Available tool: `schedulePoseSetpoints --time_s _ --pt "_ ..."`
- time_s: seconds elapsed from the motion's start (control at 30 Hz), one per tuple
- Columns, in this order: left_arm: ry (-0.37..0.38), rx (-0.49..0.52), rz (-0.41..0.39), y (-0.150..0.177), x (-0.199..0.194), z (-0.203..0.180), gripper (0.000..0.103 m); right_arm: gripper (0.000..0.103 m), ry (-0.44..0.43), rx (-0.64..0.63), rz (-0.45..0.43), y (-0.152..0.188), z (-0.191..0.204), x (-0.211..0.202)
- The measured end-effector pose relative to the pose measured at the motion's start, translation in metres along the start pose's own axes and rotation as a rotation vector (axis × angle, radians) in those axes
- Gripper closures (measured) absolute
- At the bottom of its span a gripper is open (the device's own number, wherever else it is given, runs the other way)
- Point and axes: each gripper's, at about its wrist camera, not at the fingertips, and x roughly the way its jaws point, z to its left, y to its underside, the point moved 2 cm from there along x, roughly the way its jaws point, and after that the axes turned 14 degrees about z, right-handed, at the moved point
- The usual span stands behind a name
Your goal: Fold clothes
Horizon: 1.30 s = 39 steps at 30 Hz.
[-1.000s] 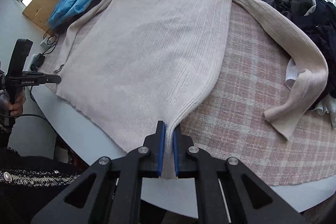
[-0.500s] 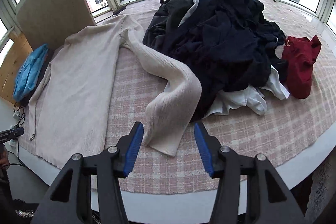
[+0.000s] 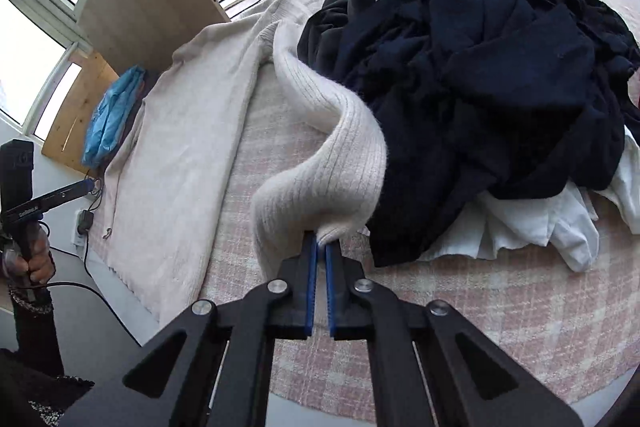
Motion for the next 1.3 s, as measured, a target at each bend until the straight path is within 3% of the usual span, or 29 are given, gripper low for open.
schedulePoseSetpoints --time_s 0.1,0.17,0.3,0.4,0.53,0.63,0.73,0.83,0.9,1.0,1.1,1.13,1.2,1.23,1.27,1.3 --pt "0.033 0.024 0.015 -0.009 0.014 -0.030 0.074 0.099 0.033 -0.088 -0.071 -0.011 0.001 -0.063" --pt "0.071 0.057 0.034 -0.013 0.026 -0.056 0.074 0.099 -0.012 -0.108 -0.096 -0.020 -0.002 -0.098" --pt "0.116 0.154 0.068 -0.018 0.050 -0.118 0.070 0.099 -0.014 -0.141 -0.090 -0.031 -0.001 -0.120" --pt "0.156 0.251 0.068 -0.020 0.057 -0.168 0.070 0.099 -0.120 -0.083 -0.003 -0.031 -0.012 -0.103" --pt "0.215 0.373 0.043 -0.021 0.063 -0.219 0.048 0.099 -0.244 -0.057 0.098 -0.029 -0.012 -0.059" --pt "0.186 0.370 0.068 -0.022 0.080 -0.227 0.048 0.097 -0.301 -0.049 0.226 -0.025 -0.007 -0.024" --pt "0.173 0.342 0.100 -0.024 0.105 -0.224 0.048 0.096 -0.306 -0.078 0.261 -0.022 -0.005 -0.015" --pt "0.092 0.340 0.179 -0.024 0.141 -0.225 0.050 0.096 -0.230 -0.108 0.236 -0.036 -0.005 -0.022" --pt "0.085 0.332 0.211 -0.019 0.156 -0.226 0.050 0.096 -0.163 -0.142 0.198 -0.054 -0.005 -0.030" --pt "0.052 0.345 0.222 -0.012 0.171 -0.232 0.050 0.083 -0.082 -0.229 0.134 -0.102 0.006 -0.024" --pt "0.008 0.368 0.196 -0.008 0.179 -0.238 0.050 0.081 0.013 -0.309 0.081 -0.157 0.020 -0.006" --pt "0.001 0.368 0.190 -0.007 0.179 -0.238 0.052 0.081 0.035 -0.324 0.083 -0.177 0.025 0.008" --pt "-0.014 0.363 0.185 -0.007 0.180 -0.238 0.072 0.081 0.078 -0.335 0.102 -0.211 0.031 0.041" --pt "-0.021 0.361 0.183 -0.006 0.180 -0.237 0.092 0.081 0.099 -0.340 0.112 -0.228 0.033 0.057" --pt "0.014 0.332 0.192 -0.006 0.177 -0.232 0.103 0.081 0.127 -0.344 0.134 -0.241 0.036 0.076" --pt "0.059 0.297 0.204 -0.006 0.174 -0.226 0.103 0.081 0.149 -0.352 0.162 -0.250 0.038 0.093"
